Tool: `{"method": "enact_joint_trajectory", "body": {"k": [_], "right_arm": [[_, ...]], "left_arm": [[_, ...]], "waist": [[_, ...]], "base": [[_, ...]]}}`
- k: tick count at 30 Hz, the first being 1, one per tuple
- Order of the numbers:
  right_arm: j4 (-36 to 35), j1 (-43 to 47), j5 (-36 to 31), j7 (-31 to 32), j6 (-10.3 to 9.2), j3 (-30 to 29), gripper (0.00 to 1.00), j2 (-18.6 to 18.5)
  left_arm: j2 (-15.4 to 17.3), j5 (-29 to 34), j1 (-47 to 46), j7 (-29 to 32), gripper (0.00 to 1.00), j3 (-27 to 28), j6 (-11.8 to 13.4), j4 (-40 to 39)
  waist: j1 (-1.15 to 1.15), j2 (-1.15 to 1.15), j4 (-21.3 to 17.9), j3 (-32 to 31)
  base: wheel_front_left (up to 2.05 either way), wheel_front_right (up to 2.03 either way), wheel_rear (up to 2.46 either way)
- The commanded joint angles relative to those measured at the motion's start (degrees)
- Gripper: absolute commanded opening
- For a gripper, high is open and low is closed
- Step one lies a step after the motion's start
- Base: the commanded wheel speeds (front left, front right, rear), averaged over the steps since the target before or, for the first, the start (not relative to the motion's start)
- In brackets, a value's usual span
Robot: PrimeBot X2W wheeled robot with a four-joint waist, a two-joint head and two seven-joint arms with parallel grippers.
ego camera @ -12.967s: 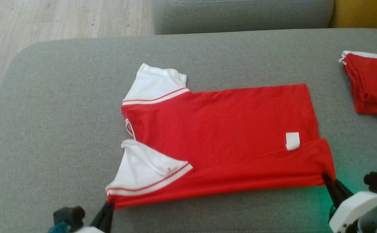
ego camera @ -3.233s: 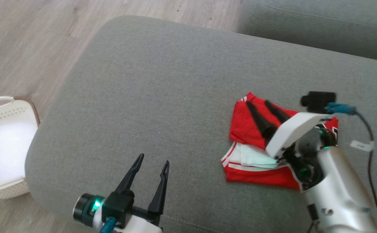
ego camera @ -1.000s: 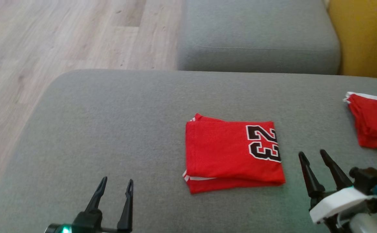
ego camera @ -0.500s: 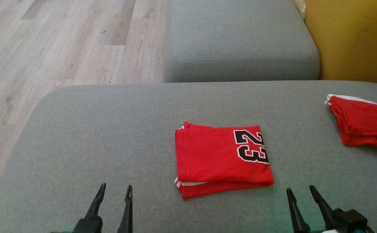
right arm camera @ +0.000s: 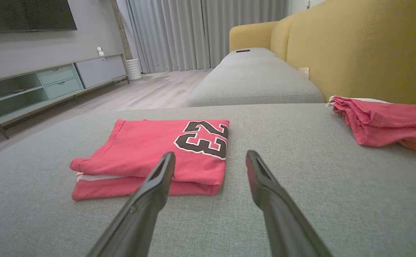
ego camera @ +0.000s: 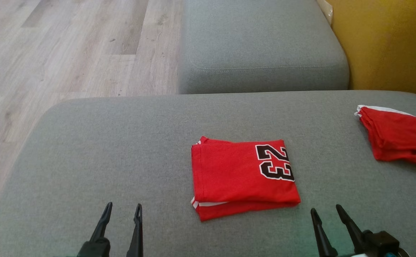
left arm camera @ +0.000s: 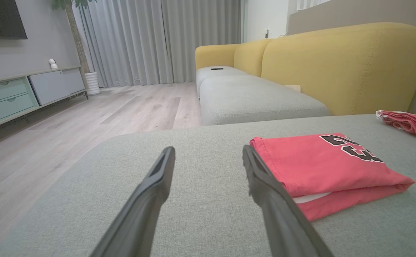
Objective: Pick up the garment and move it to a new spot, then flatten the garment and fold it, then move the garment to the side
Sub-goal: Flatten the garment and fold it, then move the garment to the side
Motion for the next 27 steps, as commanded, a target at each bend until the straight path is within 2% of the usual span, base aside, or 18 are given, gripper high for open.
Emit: {"method": "enact_joint_trajectory", "body": {"k": [1, 27], "right_arm": [[-1.46, -3.31, -0.19, -0.78, 0.21, 1.30, 1.00, -0.49], [-1.34, -3.38, 0.05, -0.79, 0.21, 0.80, 1.00, -0.64]], "left_arm": [[-0.55, 0.63, -2.47, -0.71, 1.00, 1.89, 0.12, -1.66], [-1.12, 0.67, -2.87, -0.71, 1.00, 1.21, -0.60, -0.85]], "waist": [[0.00, 0.00, 0.02, 0.00], [0.00, 0.00, 1.09, 0.78]], "base": [[0.00, 0.00, 0.00], [0.00, 0.00, 0.00]]}}
